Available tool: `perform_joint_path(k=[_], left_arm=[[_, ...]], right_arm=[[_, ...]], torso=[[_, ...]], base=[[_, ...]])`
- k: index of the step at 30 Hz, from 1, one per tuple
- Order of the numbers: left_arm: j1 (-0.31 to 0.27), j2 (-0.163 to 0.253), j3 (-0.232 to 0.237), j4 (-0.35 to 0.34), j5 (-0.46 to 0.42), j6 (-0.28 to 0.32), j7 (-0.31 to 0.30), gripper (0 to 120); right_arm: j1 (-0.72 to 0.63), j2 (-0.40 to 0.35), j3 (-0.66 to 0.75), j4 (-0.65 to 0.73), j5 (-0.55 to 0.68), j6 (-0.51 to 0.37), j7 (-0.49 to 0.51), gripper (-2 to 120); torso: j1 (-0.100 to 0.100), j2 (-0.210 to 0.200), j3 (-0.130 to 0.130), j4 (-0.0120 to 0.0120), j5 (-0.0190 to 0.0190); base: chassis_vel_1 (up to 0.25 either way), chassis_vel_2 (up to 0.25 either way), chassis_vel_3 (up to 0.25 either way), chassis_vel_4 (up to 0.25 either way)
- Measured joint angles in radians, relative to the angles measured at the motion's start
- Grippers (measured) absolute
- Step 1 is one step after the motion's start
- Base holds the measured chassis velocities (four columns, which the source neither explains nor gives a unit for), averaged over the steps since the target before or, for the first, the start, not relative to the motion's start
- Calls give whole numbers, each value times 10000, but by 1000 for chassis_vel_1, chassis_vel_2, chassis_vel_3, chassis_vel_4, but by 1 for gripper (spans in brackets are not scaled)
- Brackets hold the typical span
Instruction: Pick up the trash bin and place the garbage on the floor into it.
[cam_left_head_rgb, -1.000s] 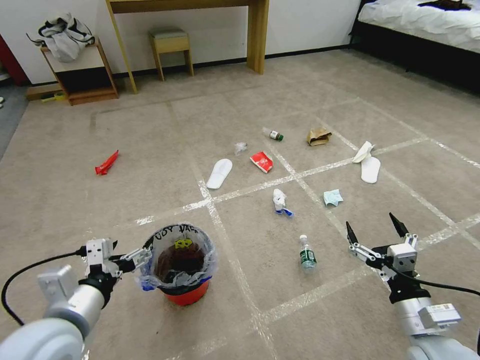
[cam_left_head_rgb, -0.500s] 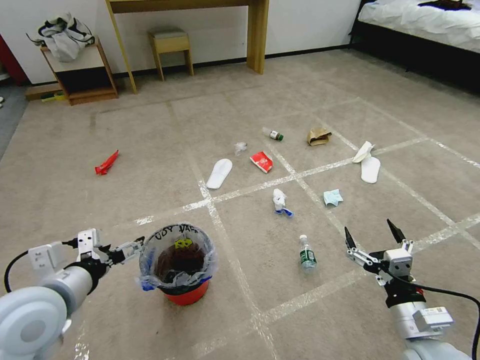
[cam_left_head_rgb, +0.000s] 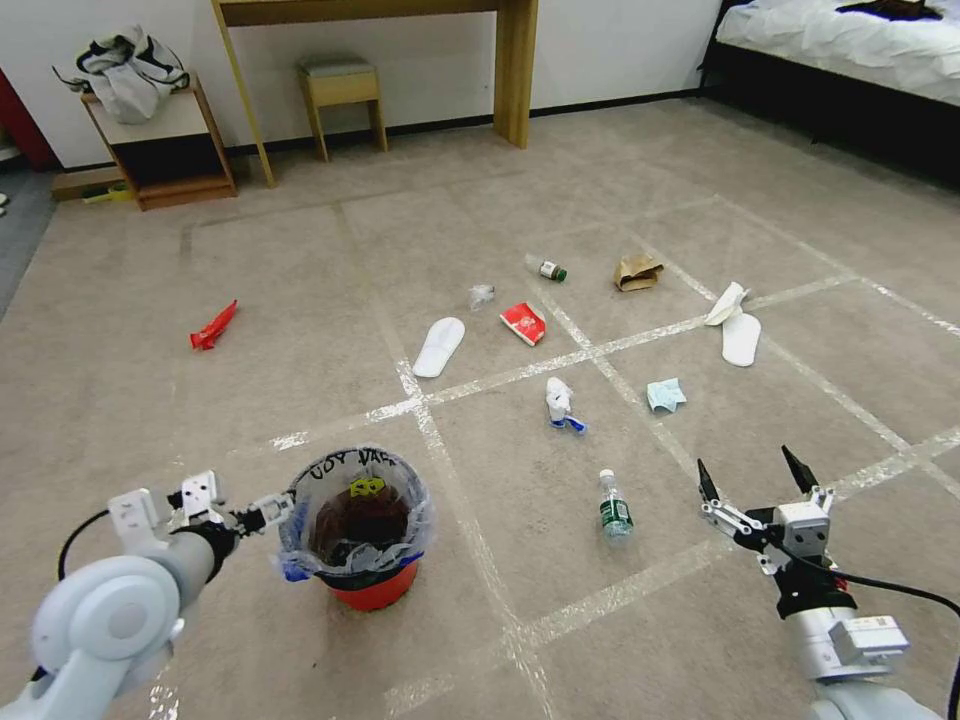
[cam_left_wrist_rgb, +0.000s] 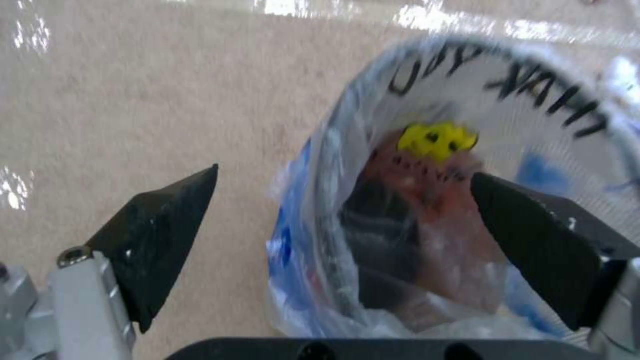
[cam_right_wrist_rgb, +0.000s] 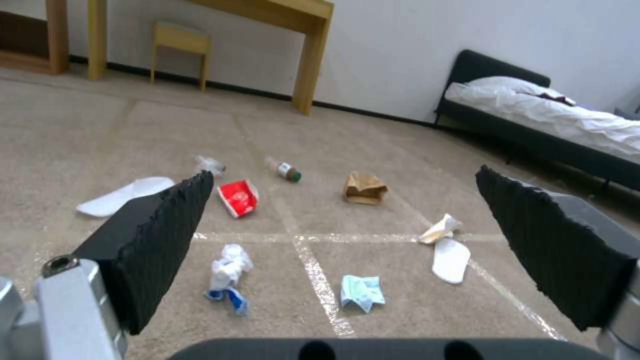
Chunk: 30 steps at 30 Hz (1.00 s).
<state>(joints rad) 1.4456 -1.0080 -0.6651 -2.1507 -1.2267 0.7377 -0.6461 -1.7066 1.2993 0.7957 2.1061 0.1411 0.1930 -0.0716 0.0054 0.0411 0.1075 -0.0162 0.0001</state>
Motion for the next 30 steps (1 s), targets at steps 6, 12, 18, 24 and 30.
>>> perform_joint_path(k=[6,12,18,24,30], left_arm=[[-214,-315,469,543,289,-8,-110,100],[-595,-662,815,1104,560,-14,-120,100],[-886,-768,999,1515,682,-19,-139,100],[-1815,-848,1470,2014,229,-23,-644,100],[-2269,-921,1767,2156,-476,-26,-1438,100]], right_arm=[[146,-59,-47,-220,77,0,14,100],[261,-87,-132,-492,112,-1,22,100],[390,-150,-186,-721,153,-12,39,100],[479,-237,-249,-951,178,-52,113,100],[503,-238,-253,-1067,178,-56,156,100]], torso=[[0,0,0,0,0],[0,0,0,-1,-1],[0,0,0,0,0],[0,-1,0,-1,0],[0,0,0,-3,1]], base=[[0,0,0,0],[0,0,0,0],[0,0,0,0],[0,0,0,0],[0,0,0,0]])
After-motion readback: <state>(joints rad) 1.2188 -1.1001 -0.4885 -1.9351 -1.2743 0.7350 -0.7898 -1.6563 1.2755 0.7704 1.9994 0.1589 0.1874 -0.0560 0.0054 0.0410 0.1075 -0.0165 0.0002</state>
